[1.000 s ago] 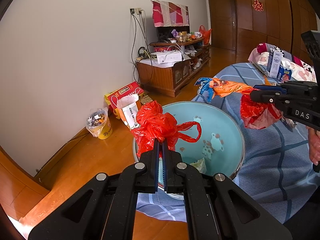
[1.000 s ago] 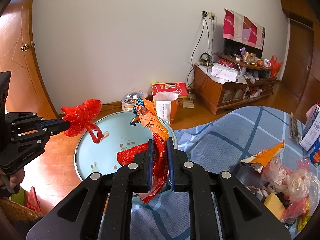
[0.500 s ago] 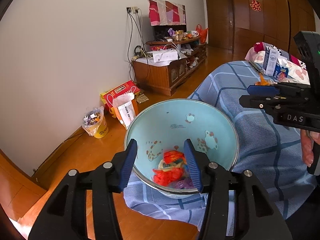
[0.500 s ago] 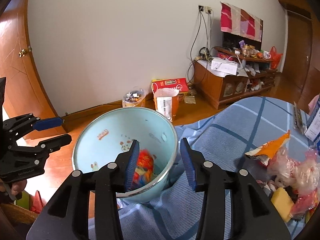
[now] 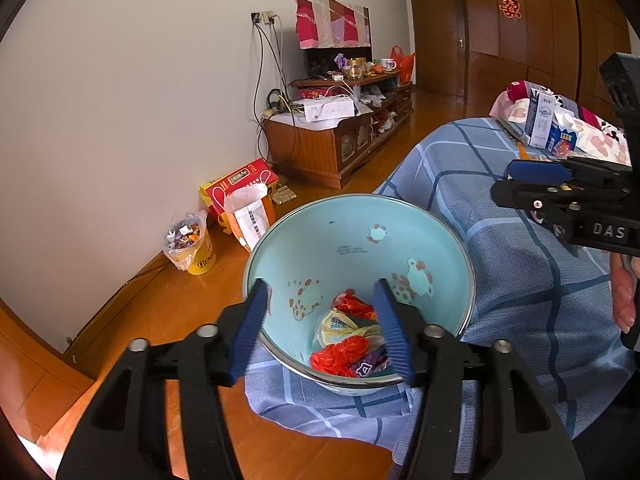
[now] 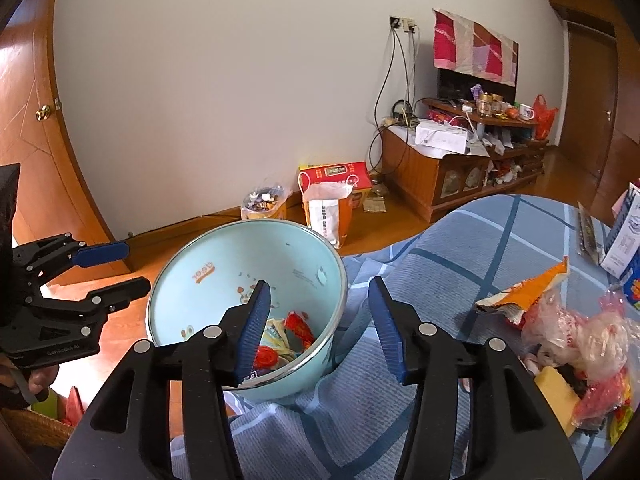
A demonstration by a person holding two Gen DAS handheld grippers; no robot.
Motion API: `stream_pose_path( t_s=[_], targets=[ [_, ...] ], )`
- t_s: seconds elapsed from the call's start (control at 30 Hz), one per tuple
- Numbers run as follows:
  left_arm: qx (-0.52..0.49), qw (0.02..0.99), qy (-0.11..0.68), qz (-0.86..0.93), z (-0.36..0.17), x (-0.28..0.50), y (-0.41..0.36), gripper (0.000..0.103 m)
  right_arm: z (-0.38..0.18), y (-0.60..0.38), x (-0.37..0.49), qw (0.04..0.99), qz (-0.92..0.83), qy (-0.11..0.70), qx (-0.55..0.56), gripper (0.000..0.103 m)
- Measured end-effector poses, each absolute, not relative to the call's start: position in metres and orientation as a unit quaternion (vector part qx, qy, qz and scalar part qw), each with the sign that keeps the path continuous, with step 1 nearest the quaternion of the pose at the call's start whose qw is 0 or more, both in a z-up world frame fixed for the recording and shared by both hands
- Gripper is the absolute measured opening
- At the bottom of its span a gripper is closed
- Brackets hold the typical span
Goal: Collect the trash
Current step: 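Open both grippers to drop the red bag and orange wrapper into the bucket, then move both grippers back over the bed toward the remaining trash, then grasp the plaid cloth with the left gripper while the right grasps the yellow wrapper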
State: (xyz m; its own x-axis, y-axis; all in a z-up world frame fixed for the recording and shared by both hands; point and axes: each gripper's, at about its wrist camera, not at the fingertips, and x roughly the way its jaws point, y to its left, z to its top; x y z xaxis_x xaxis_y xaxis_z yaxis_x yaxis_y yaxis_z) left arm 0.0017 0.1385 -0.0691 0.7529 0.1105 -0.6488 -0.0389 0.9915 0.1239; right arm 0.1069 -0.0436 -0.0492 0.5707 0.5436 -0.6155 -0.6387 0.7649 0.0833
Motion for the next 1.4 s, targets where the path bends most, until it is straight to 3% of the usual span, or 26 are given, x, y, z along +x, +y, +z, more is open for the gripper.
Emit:
stream_pose_path(
  t_s=[0.2,0.73,1.1,1.17,1.2,1.23,1.3,1.4],
  targets=[
    [0.065,0.935,0.348,0.02,-0.069,0.007,0.116,0.06,-0.039,-0.083,0.089,0.897,0.305,0.31,-0.077,0.058],
    [0.113,0.93,0.337,-0.094,-0.075,0.044,-0.027,0.06,-0.058,-0.321,0.048,0.939,0.069,0.336,0.02,0.064],
    [0.125,0.914,0.356,-0.146,-0.099,0.064,-0.111,0.06,-0.078,-0.373,0.051,0.938,-0.011,0.346,0.031,0.066],
    [0.128,0.909,0.366,-0.152,-0.106,0.067,-0.114,0.045,-0.077,-0.376,0.057,0.937,-0.019,0.348,0.035,0.066],
    [0.125,0.904,0.376,-0.16,-0.109,0.069,-0.115,0.028,-0.076,-0.376,0.059,0.937,-0.019,0.348,0.036,0.066],
    [0.121,0.901,0.381,-0.166,-0.111,0.07,-0.115,0.021,-0.074,-0.375,0.064,0.937,-0.019,0.348,0.036,0.066],
    [0.126,0.901,0.377,-0.172,-0.11,0.068,-0.114,0.011,-0.071,-0.375,0.072,0.937,-0.017,0.346,0.037,0.066],
    [0.125,0.902,0.372,-0.177,-0.104,0.066,-0.11,0.007,-0.067,-0.37,0.092,0.935,-0.014,0.351,0.039,0.066]
  ],
)
